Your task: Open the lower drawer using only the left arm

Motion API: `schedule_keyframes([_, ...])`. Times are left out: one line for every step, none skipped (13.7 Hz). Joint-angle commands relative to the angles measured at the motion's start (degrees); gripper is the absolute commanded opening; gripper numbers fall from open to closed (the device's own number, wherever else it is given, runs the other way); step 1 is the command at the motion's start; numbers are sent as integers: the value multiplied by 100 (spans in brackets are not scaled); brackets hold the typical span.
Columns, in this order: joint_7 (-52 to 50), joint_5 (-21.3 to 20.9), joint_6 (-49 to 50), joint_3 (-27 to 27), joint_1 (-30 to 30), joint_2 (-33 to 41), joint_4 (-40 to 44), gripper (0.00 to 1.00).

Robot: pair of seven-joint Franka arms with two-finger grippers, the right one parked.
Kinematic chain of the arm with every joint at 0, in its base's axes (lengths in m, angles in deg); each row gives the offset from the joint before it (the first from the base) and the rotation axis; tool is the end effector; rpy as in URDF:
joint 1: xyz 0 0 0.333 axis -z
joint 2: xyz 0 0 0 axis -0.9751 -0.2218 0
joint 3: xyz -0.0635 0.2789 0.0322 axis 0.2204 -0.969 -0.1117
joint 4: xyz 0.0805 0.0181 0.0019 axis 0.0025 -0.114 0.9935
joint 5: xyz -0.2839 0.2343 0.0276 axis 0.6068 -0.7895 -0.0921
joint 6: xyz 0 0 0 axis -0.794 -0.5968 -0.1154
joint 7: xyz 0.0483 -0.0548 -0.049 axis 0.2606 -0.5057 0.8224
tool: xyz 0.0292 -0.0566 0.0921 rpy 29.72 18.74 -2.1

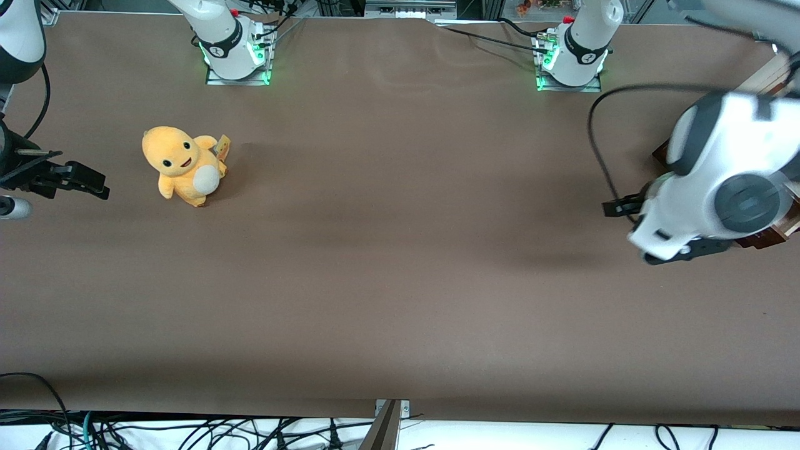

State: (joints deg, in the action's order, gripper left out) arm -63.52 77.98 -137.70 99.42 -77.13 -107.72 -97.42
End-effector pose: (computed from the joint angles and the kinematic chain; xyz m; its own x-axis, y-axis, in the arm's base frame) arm 0.5993 -0.0727 0.4684 0.9373 0.1872 -0.2939 0.1335 -0.9720 -0.1936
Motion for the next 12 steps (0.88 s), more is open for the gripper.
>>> schedule_keyframes([991,955,-472,-570,3,943,-848,100])
schedule_keyframes([1194,1333,-655,-729,39,1294,-1146,100])
schedule_keyframes([1344,1563,-996,-809,48,1620,-1471,100])
schedule_keyframes([1485,1557,-1365,-871,161,1823,-1779,100])
schedule_keyframes([1538,1522,-1664,-1054,388,2008,-2104,100])
schedule_keyframes([1634,1496,-1737,-1134,495,2123,-2325,100])
schedule_keyframes([1801,1495,-1781,-1135,539,2193,-2457,100])
schedule_keyframes([1916,1469,-1834,-1144,557,2246,-2467,100])
schedule_keyframes([1960,1312,-1843,-1144,558,2282,-2502,100])
schedule_keyframes([1978,1215,-1878,-1144,540,2317,-2563,100])
schedule_keyframes([1987,1205,-2000,-1144,505,2335,-2564,100])
schedule_keyframes([1978,1101,-2036,-1144,505,2422,-2599,100])
